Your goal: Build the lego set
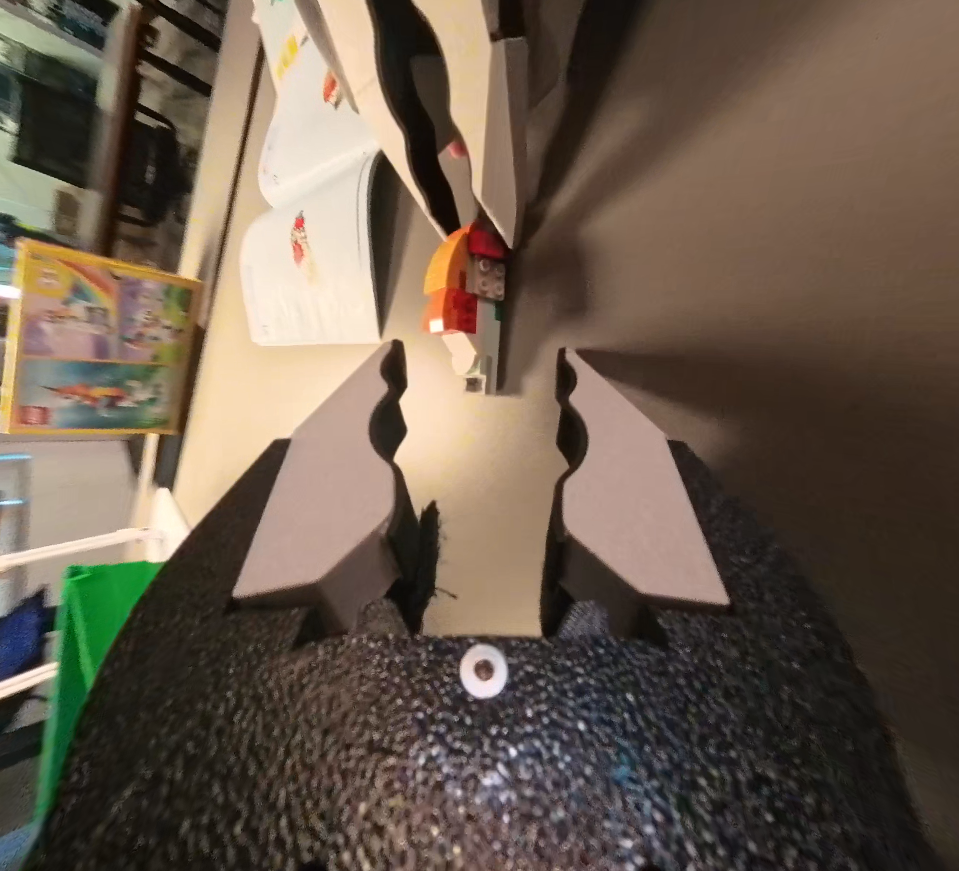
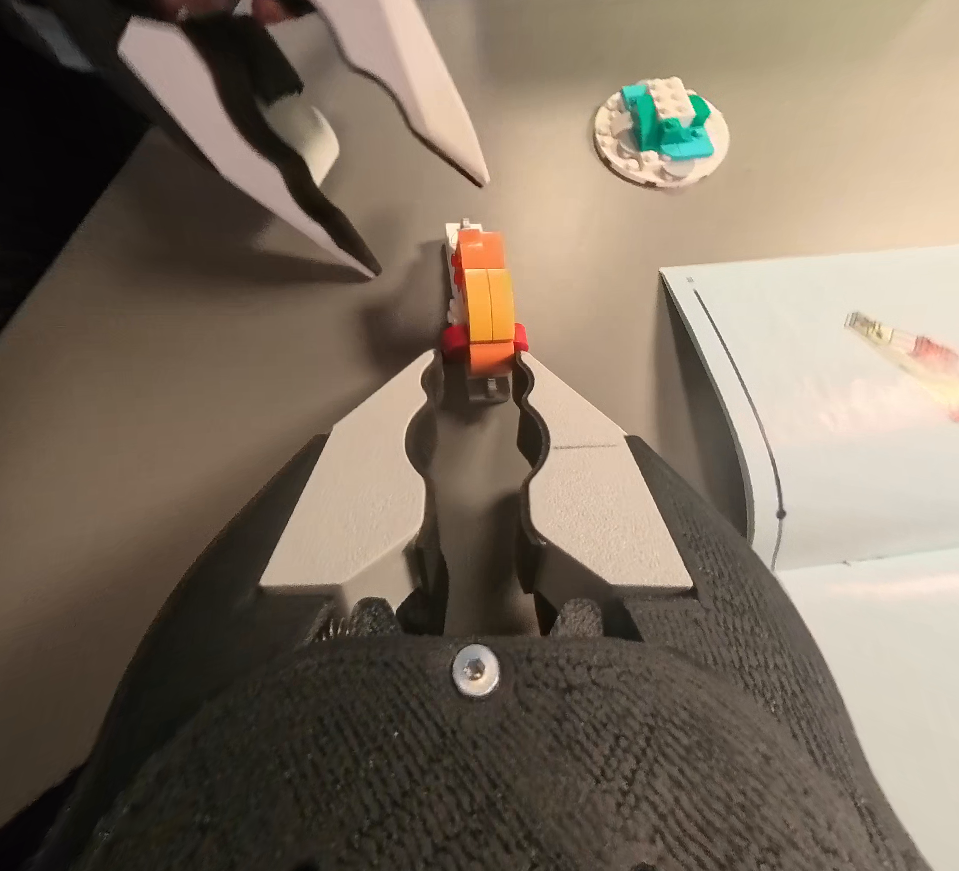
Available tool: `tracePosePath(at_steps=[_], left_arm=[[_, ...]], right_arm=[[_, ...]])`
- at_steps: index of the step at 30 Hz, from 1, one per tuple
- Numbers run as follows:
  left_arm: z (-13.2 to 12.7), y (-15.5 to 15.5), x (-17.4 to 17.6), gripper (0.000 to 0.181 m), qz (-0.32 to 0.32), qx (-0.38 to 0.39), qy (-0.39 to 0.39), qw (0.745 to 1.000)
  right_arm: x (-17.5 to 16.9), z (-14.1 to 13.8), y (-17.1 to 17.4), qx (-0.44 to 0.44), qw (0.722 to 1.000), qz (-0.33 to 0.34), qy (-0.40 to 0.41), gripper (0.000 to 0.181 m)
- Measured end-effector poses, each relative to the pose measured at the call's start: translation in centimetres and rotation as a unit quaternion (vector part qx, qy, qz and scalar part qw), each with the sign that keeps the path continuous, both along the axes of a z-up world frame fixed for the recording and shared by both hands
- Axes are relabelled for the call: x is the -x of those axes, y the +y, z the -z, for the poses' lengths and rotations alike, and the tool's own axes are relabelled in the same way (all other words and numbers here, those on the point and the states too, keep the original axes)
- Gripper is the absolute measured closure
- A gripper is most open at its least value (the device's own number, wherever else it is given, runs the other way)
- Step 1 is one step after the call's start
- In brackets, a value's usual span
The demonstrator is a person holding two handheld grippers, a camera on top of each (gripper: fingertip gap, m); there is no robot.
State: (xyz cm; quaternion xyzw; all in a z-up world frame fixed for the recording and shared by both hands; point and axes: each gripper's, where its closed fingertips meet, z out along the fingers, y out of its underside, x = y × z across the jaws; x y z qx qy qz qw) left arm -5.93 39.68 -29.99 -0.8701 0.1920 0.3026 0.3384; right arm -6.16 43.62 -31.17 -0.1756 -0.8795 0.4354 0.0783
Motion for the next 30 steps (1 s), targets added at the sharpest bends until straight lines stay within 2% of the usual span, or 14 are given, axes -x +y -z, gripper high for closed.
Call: tracePosePath(at_steps=[5,13,16,24,28,30], left_arm=[[-0.4,1.3,0.6,0.124,0.02,-0.003,0.082,0.996],[-0.9,1.3,1.4,0.121,0.012,-0.036,0.089,0.995],[-2.0,1.3,1.6,0.12,0.011,-0.061,0.123,0.99],[-3.0,2.3,1.3,0.116,0.068,-0.05,0.289,0.954],[-4.3,2.6,1.9,0.119,0.062,-0.056,0.365,0.927],[-4.8,2.5,2.3,0.12,0.051,-0.059,0.373,0.925]], right_arm=[[0.3,0.0,0.2,0.004,1.0,0.016,-0.009,0.156],[0.8,-0.4,0.1,-0.006,0.999,0.021,0.044,0.156],[1.0,-1.1,0.1,0.01,0.999,0.03,0.035,0.156],[1.1,-4.2,0.4,0.037,0.997,0.053,0.033,0.156],[0.8,-4.9,0.2,0.041,0.997,0.05,0.035,0.156],[0.7,-5.0,0.1,0.041,0.997,0.048,0.034,0.156]])
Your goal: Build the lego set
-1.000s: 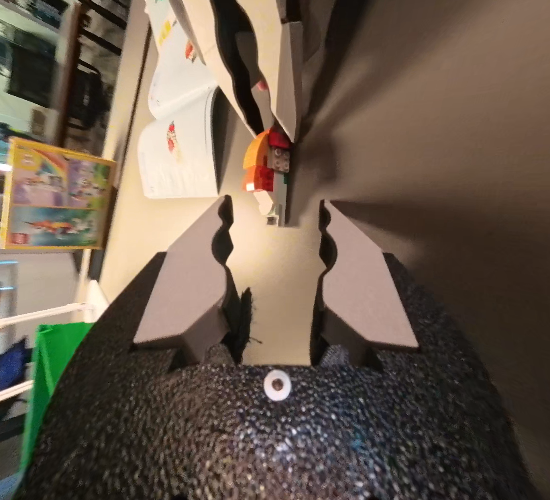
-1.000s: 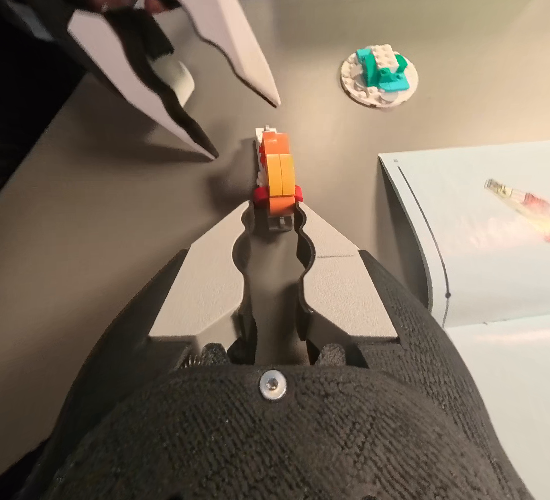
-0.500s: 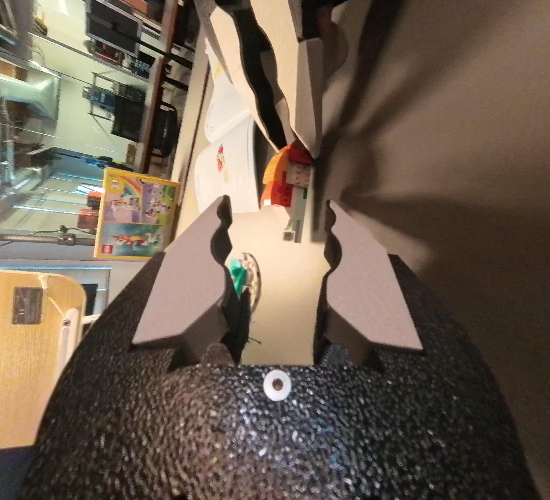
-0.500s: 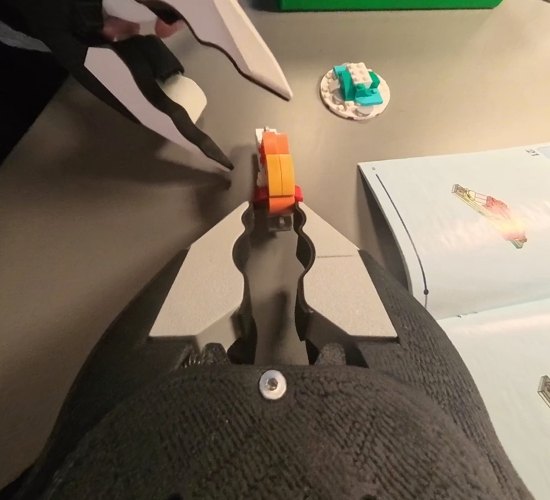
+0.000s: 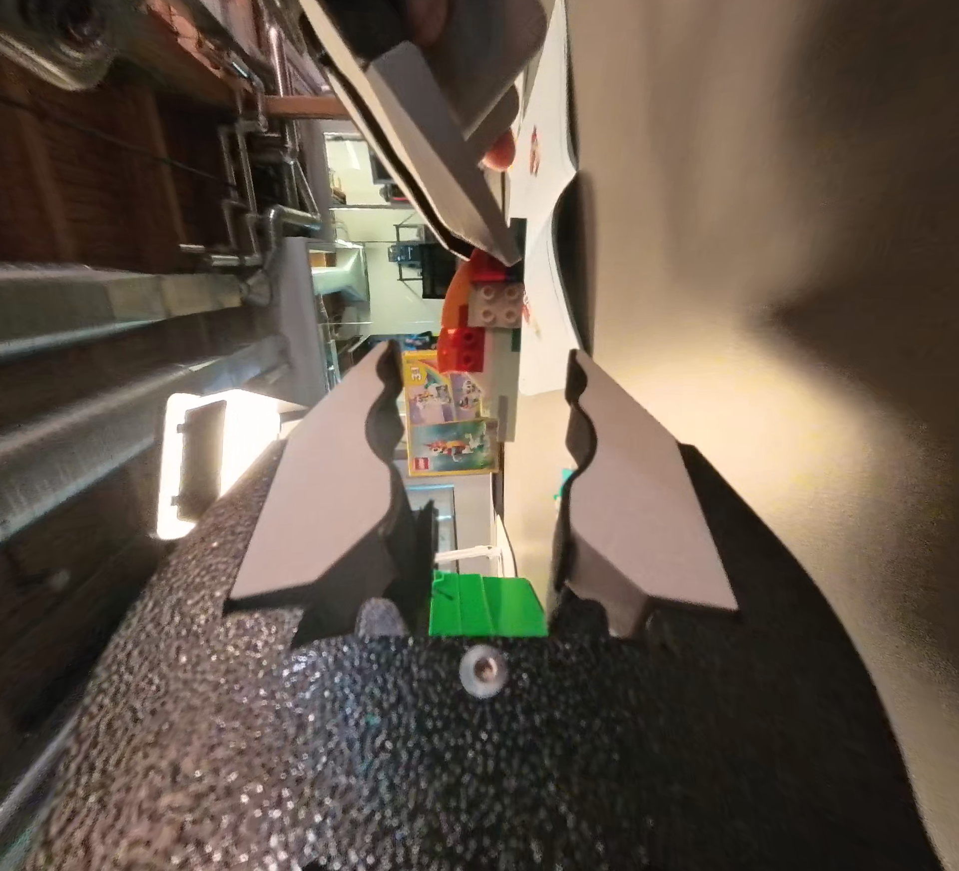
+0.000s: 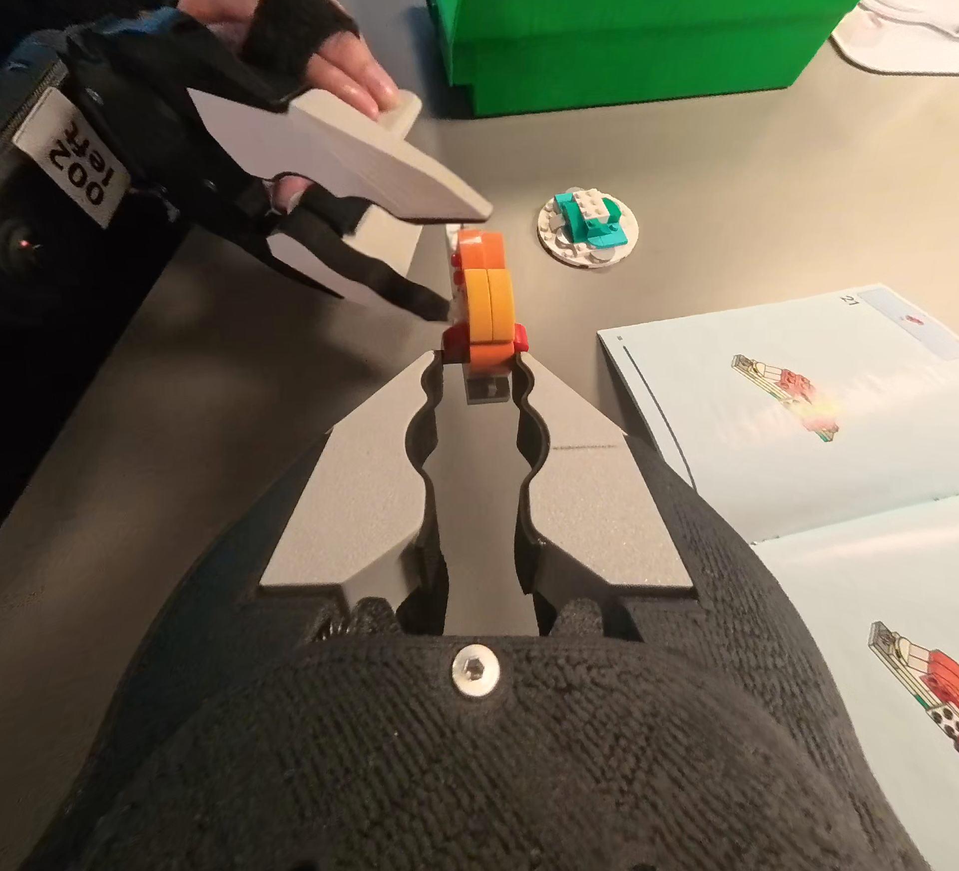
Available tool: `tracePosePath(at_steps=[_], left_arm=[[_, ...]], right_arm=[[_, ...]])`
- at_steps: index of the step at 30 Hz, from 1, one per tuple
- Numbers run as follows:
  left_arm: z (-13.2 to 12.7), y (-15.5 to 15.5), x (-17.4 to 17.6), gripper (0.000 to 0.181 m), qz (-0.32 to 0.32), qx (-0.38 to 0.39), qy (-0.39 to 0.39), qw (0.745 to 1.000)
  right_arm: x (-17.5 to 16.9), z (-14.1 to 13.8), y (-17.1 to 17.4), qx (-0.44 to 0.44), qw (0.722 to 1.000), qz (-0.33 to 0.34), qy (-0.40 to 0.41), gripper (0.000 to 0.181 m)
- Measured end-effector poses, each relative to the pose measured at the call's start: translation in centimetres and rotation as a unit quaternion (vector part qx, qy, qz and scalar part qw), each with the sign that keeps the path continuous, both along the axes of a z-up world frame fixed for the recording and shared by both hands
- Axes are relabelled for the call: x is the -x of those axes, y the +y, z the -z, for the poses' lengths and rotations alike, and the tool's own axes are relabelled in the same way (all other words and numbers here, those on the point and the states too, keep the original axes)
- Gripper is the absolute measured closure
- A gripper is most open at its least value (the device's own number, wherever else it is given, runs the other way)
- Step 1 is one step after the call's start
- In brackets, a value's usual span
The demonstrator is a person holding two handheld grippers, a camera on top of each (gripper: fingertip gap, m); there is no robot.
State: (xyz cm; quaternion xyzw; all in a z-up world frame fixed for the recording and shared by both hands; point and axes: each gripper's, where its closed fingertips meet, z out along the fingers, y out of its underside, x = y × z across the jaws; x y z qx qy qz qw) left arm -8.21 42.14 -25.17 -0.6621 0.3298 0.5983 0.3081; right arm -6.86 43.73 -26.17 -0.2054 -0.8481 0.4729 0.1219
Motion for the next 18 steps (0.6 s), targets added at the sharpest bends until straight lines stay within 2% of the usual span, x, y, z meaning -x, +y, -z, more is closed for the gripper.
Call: tracePosePath(at_steps=[18], left_arm=[[-0.12,-0.46,0.11,0.149,0.011,0.037,0.061,0.997]], right_arm=[[-0.72,0.09,-0.64,0.017,0.999,-0.018,-0.022,0.156]])
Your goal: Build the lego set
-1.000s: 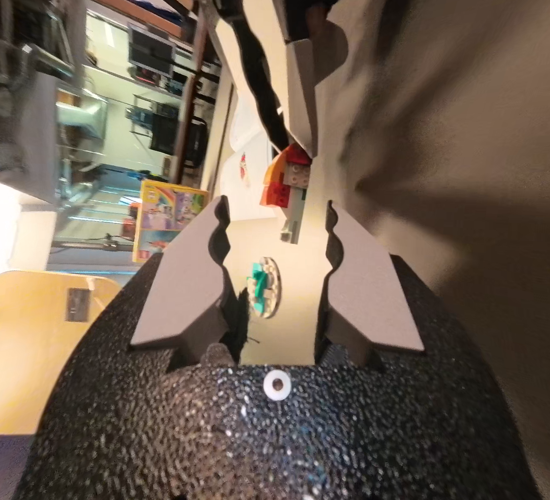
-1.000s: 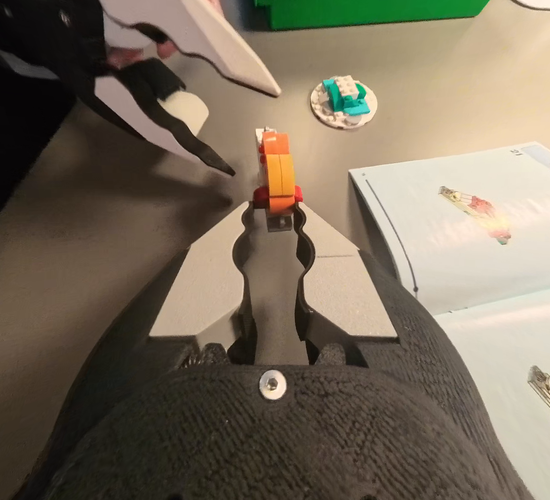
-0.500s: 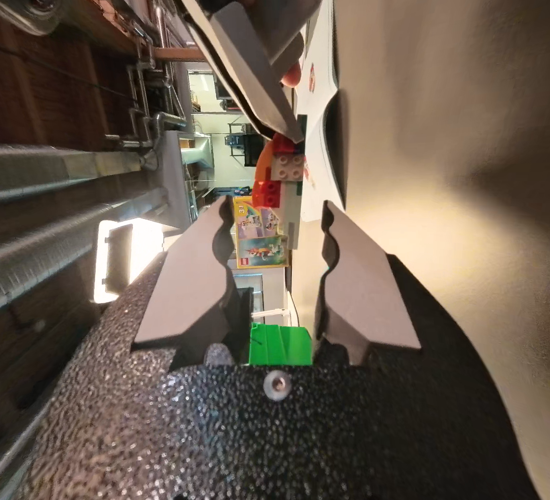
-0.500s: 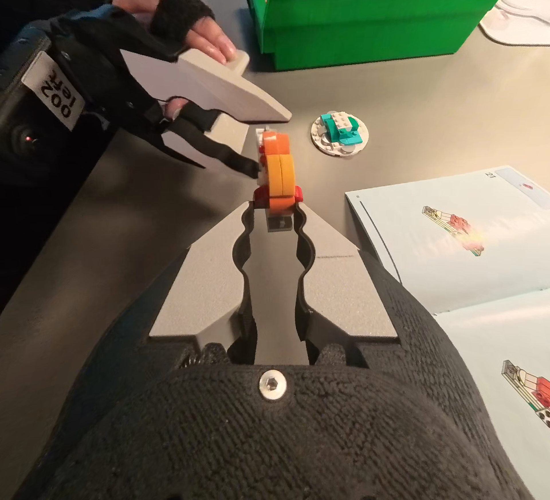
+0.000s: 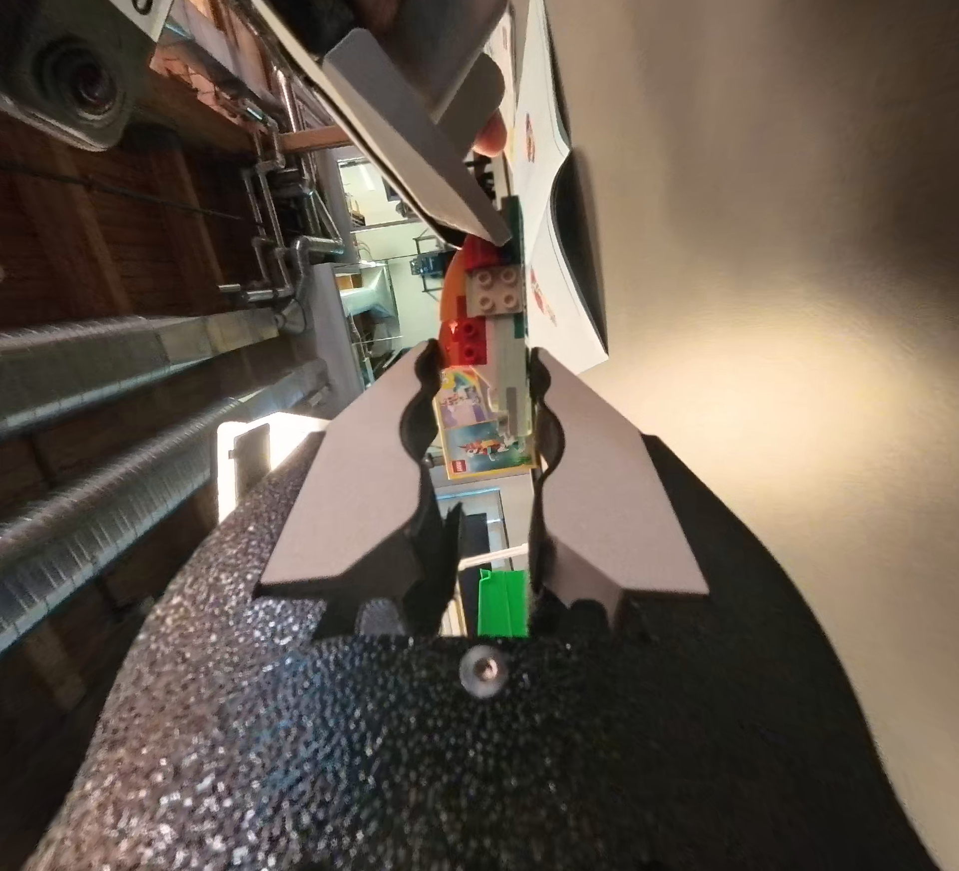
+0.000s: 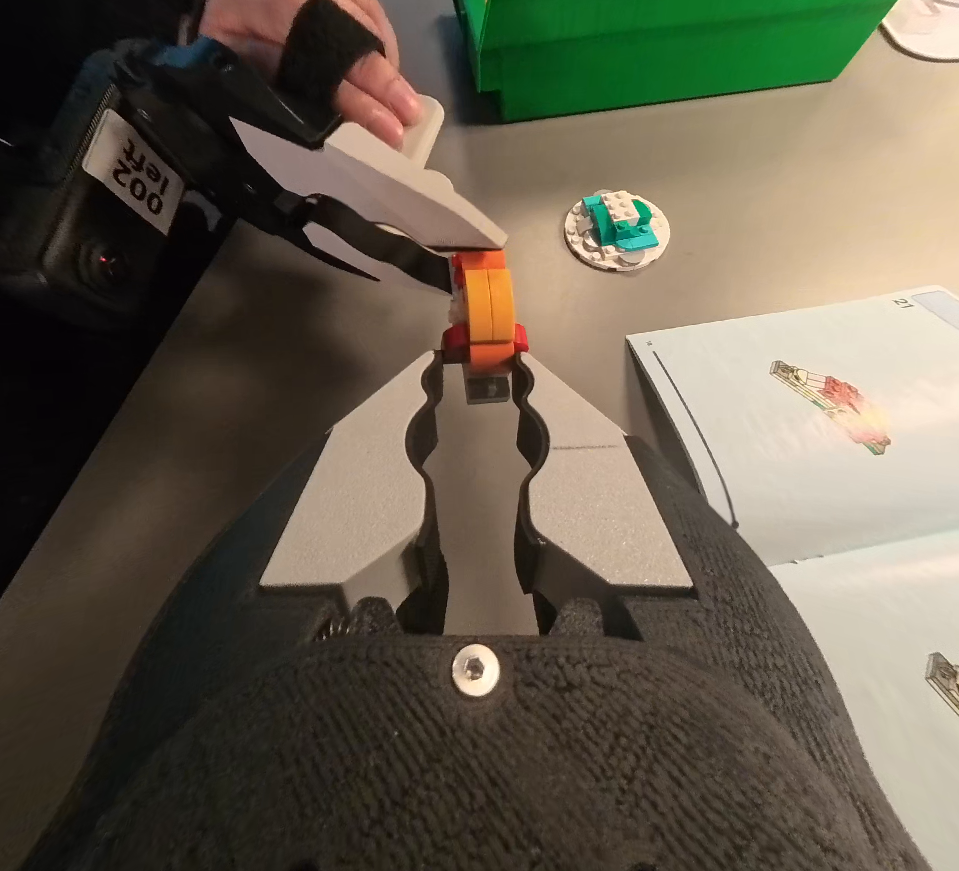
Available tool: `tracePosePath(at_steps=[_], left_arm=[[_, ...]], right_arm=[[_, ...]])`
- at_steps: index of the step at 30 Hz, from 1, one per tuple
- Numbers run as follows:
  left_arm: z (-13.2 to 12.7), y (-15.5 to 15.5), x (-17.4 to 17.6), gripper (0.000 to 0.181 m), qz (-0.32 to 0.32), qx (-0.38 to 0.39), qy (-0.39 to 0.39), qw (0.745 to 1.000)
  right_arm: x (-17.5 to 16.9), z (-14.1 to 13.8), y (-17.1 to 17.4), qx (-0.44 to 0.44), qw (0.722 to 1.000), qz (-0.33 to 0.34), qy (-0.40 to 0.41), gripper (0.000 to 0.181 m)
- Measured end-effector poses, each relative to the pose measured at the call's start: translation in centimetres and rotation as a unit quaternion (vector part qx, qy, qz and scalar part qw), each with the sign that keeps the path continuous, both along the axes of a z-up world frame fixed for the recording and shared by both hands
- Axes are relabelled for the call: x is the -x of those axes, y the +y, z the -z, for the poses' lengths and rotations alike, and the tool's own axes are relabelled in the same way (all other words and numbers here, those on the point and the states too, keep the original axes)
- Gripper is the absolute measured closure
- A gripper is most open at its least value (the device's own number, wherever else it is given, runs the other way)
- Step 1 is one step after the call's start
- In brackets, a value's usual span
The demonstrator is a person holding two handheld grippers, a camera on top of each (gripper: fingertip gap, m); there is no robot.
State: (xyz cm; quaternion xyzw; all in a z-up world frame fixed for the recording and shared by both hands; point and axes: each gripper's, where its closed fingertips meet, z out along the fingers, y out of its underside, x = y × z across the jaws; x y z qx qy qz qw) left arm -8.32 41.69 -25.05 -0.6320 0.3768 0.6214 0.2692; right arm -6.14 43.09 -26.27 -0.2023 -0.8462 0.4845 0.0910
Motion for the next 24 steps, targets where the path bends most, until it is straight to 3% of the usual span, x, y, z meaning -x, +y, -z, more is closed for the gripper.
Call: tracePosePath(at_steps=[10,15,16,19,22,24], left_arm=[[1.3,0.1,-0.2,0.152,0.02,0.097,0.007,0.995],[1.7,-0.1,0.7,0.152,-0.025,0.08,-0.096,0.992],[2.0,-0.2,1.0,0.152,-0.042,0.073,-0.138,0.987],[3.0,-0.5,1.5,0.151,-0.081,0.051,-0.256,0.962],[3.7,-0.6,1.4,0.151,-0.109,0.041,-0.34,0.933],[3.9,-0.4,0.9,0.151,-0.108,0.04,-0.376,0.919]], right_arm=[[-0.1,2.0,-0.1,-0.016,0.999,-0.003,-0.029,0.156],[0.6,1.7,-0.1,0.001,1.0,0.013,-0.017,0.155],[0.9,1.6,0.1,-0.004,1.0,0.022,-0.001,0.154],[2.2,0.3,0.7,-0.037,0.993,0.041,0.108,0.128],[1.2,-0.8,-0.4,-0.093,0.965,-0.006,0.245,0.131],[1.0,-0.1,-1.1,-0.151,0.944,-0.021,0.291,0.132]])
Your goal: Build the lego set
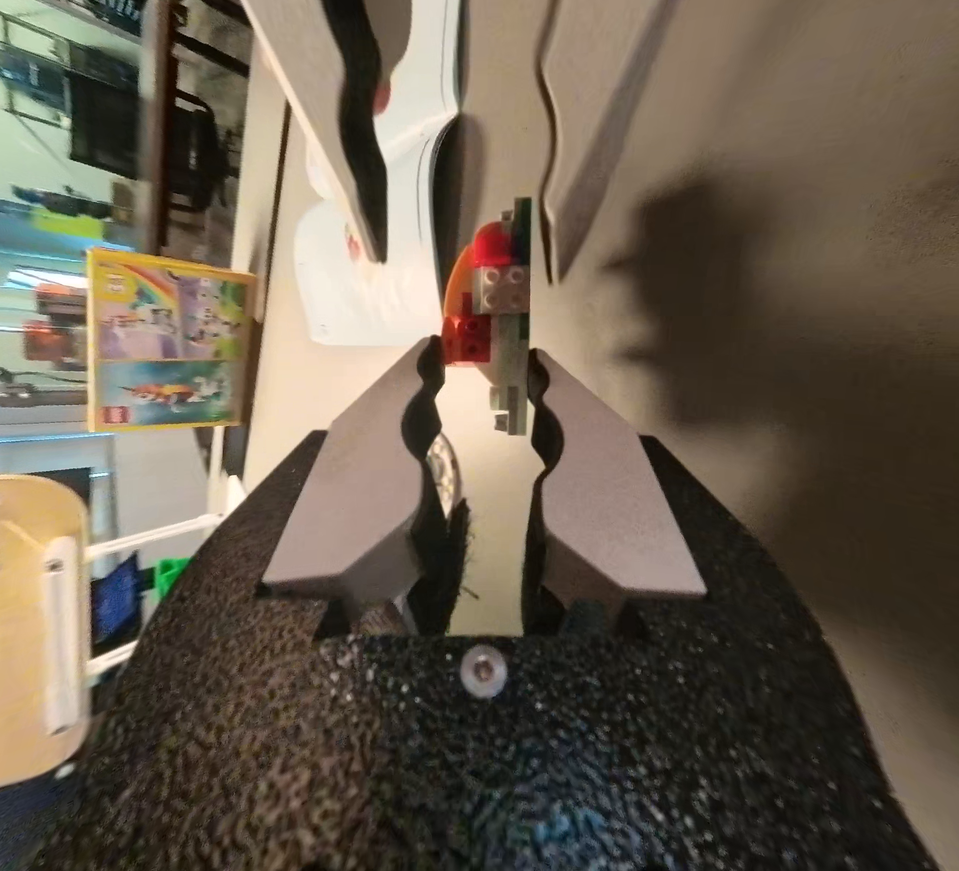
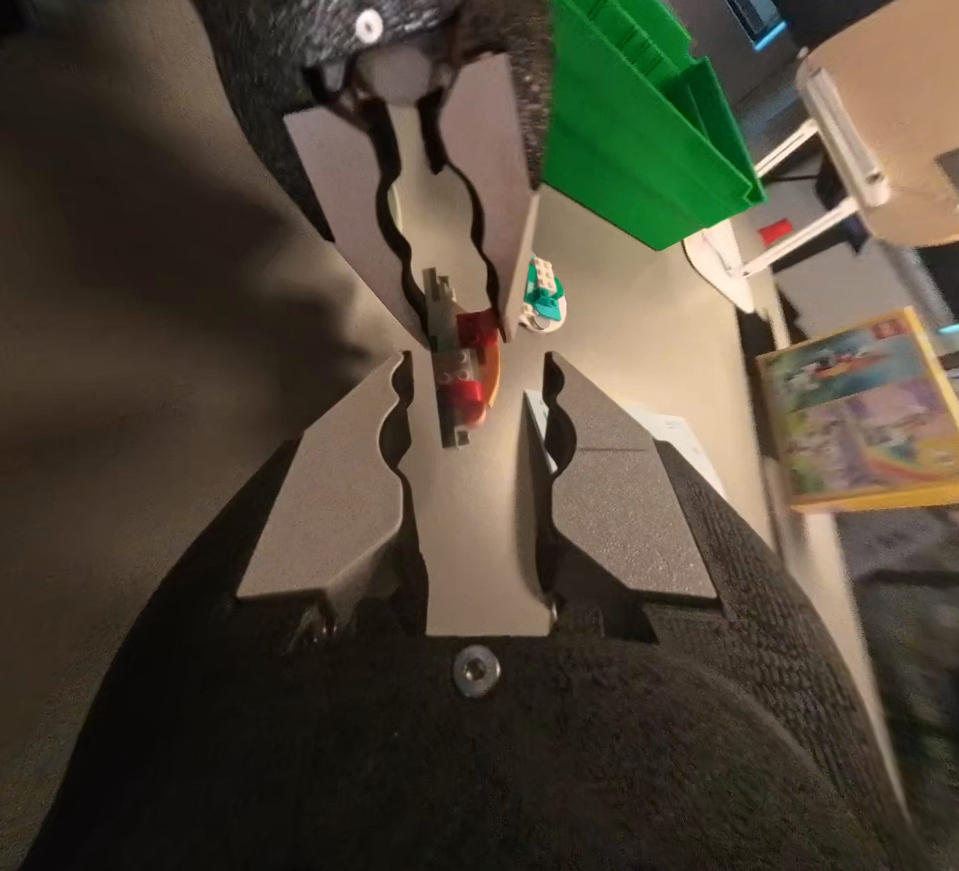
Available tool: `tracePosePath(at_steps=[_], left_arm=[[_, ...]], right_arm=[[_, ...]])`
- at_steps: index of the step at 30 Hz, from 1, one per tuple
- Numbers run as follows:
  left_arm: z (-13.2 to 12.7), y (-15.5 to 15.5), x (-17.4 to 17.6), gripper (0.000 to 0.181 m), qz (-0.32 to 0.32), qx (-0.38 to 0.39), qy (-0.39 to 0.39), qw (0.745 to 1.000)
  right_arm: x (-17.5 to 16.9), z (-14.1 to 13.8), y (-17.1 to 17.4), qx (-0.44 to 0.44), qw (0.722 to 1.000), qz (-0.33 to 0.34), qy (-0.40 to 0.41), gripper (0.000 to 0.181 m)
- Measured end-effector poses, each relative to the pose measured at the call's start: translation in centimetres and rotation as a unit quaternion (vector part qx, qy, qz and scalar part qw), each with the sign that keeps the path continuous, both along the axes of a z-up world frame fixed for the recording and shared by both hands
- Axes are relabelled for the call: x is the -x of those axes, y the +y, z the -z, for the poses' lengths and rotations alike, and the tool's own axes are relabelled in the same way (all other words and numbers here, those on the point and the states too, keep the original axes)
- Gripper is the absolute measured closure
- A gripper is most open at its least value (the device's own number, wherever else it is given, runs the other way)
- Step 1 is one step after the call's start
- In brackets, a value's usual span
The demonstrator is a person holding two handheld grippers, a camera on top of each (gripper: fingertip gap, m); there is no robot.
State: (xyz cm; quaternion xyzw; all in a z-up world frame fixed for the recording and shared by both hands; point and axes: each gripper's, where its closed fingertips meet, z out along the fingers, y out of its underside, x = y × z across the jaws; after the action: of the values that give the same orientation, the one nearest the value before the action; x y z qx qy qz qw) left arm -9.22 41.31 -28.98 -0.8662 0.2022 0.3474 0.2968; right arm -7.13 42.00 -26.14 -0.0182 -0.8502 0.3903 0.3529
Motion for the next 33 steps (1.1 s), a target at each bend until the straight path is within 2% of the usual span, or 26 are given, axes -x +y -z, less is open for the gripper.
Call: tracePosePath(at_steps=[4,8,14,28,33], left_arm=[[-0.1,0.5,-0.6,0.151,-0.003,-0.013,-0.038,0.999],[0.1,0.8,-1.0,0.151,-0.001,-0.014,-0.053,0.999],[0.7,0.9,-1.2,0.151,0.004,0.003,-0.052,0.999],[1.8,0.7,-1.9,0.15,0.019,0.007,-0.071,0.997],[1.9,0.7,-1.8,0.15,0.018,-0.002,-0.089,0.996]], right_arm=[[0.1,1.8,-0.3,-0.078,0.996,0.005,0.035,0.139],[0.3,1.9,-0.3,-0.094,0.994,0.007,0.062,0.149],[0.2,2.6,-0.5,-0.12,0.99,0.003,0.075,0.152],[-0.4,3.6,-0.7,-0.106,0.994,-0.017,0.03,0.155],[-0.4,3.6,-0.8,-0.071,0.997,-0.008,-0.002,0.154]])
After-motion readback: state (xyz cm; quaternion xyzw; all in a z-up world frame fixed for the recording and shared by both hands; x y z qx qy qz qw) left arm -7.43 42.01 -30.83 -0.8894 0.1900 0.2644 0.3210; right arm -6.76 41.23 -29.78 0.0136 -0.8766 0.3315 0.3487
